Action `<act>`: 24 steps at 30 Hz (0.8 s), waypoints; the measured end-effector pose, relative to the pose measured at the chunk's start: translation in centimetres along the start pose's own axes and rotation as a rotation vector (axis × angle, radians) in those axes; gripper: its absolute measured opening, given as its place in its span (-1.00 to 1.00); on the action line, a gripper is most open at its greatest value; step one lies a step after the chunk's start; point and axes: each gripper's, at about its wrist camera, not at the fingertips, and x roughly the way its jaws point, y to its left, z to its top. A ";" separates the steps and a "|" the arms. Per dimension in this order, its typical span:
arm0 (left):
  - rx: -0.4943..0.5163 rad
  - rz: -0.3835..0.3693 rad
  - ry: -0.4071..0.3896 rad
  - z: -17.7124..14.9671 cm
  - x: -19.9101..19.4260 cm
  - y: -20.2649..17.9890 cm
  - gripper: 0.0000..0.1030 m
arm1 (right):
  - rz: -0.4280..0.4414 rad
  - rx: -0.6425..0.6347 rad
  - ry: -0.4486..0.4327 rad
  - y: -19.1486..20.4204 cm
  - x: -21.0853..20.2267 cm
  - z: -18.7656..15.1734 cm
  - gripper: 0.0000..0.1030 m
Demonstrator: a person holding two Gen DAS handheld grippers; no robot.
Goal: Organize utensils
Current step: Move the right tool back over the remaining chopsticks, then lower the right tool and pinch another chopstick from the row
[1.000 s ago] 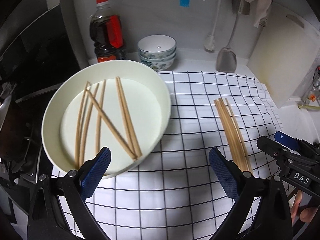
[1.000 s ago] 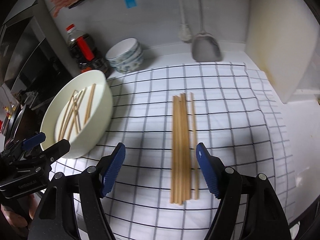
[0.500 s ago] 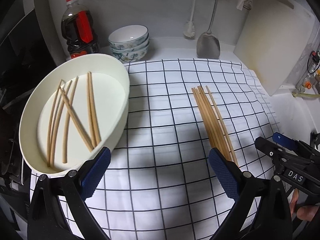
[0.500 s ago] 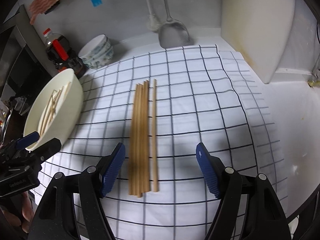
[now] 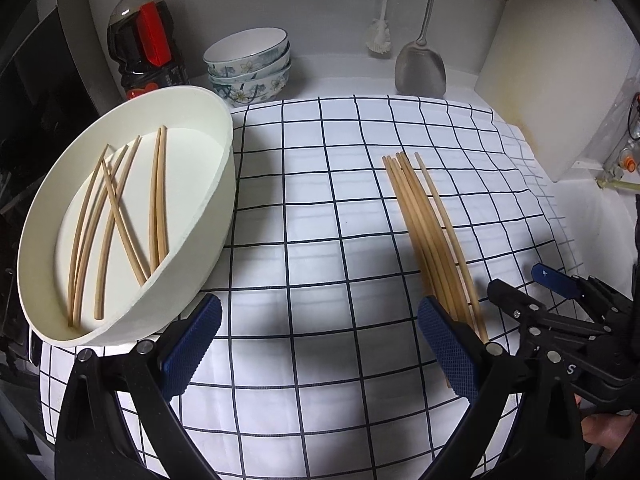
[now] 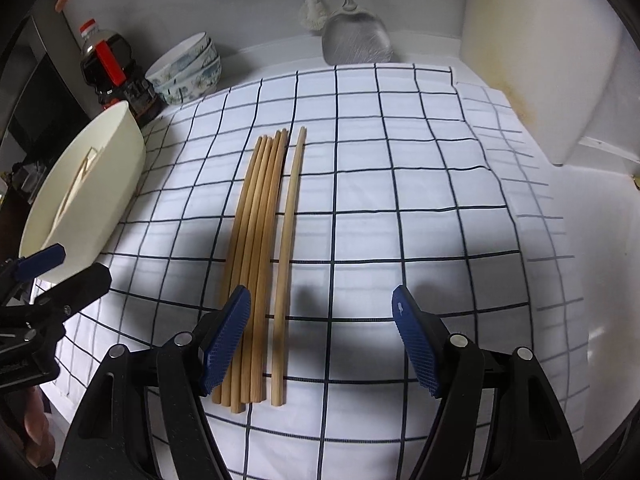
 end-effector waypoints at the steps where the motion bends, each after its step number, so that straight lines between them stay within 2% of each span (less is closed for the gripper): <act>1: -0.001 0.001 0.000 0.0 0.1 0.0 0.87 | 0.001 -0.007 0.002 0.1 0.3 0.0 0.36; 24: 0.002 0.012 0.015 0.2 1.3 -0.5 0.87 | -0.062 -0.091 0.012 0.6 2.8 -0.3 0.35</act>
